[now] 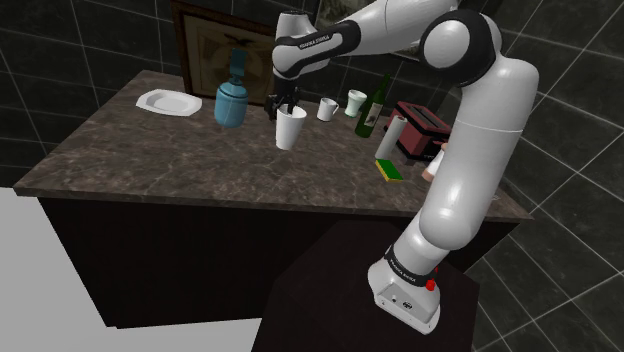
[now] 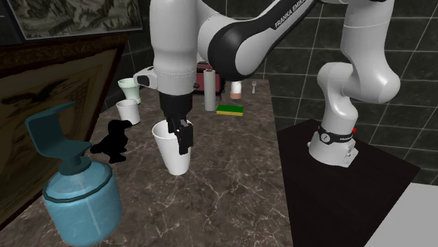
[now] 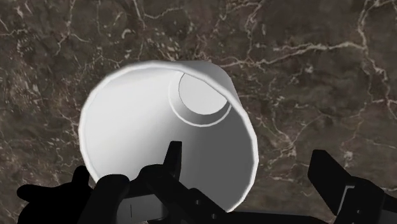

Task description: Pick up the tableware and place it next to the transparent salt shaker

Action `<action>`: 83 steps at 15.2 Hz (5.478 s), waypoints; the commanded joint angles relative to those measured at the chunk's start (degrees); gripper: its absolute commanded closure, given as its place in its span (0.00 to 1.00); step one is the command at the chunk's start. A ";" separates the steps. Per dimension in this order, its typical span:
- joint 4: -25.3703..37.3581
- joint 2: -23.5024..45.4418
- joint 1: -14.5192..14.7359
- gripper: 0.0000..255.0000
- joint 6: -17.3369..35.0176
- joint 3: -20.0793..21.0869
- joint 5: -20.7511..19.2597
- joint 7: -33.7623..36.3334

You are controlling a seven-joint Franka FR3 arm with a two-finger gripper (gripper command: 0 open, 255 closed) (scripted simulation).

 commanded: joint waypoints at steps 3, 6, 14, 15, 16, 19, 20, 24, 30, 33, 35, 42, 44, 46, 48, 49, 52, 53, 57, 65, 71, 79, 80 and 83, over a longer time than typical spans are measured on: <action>-0.80 0.94 -0.17 0.00 1.79 -0.09 -0.05 0.02; -0.80 0.94 -0.17 0.00 1.79 -0.09 -0.05 0.02; -0.80 0.94 -0.17 1.00 1.78 -0.09 -0.05 0.02; -0.79 0.94 -0.17 1.00 1.78 -0.09 -0.05 0.02; -0.79 0.94 -0.17 1.00 1.77 -0.09 -0.05 0.01; -0.80 0.94 -0.17 1.00 1.79 -0.09 -0.05 0.02; -0.46 0.61 -0.16 1.00 1.12 -0.08 -0.01 -0.08; 1.04 -0.61 -0.12 1.00 -1.57 -0.05 0.14 -0.47; 3.68 -2.12 -0.06 1.00 -5.70 0.00 0.34 -1.05; 5.19 -2.74 -0.03 1.00 -7.80 0.02 0.44 -1.34; 6.26 -3.09 -0.02 1.00 -9.22 0.03 0.51 -1.53; 10.50 -3.95 0.04 1.00 -14.27 0.07 0.72 -2.21; 11.85 -4.09 0.06 1.00 -15.75 0.08 0.78 -2.41; 13.27 -4.17 0.07 1.00 -17.24 0.09 0.84 -2.61; 14.76 -4.20 0.08 1.00 -18.75 0.09 0.89 -2.82; 15.53 -4.20 0.09 1.00 -19.51 0.10 0.92 -2.92; 17.97 -4.10 0.10 1.00 -21.83 0.10 1.01 -3.23; 18.82 -4.04 0.10 1.00 -22.61 0.10 1.03 -3.34; 22.45 -3.63 0.11 1.00 -25.81 0.10 1.14 -3.77; 31.02 -1.94 0.08 1.00 -32.63 0.08 1.37 -4.71; 28.84 -5.55 -0.72 1.00 -33.83 -0.47 1.25 -6.30; 9.36 -21.22 -3.83 1.00 -29.08 -3.39 -0.11 -11.77; 7.48 -22.92 -4.22 1.00 -28.76 -3.84 -0.35 -12.54; 2.37 -27.77 -5.44 1.00 -28.07 -5.30 -1.19 -14.96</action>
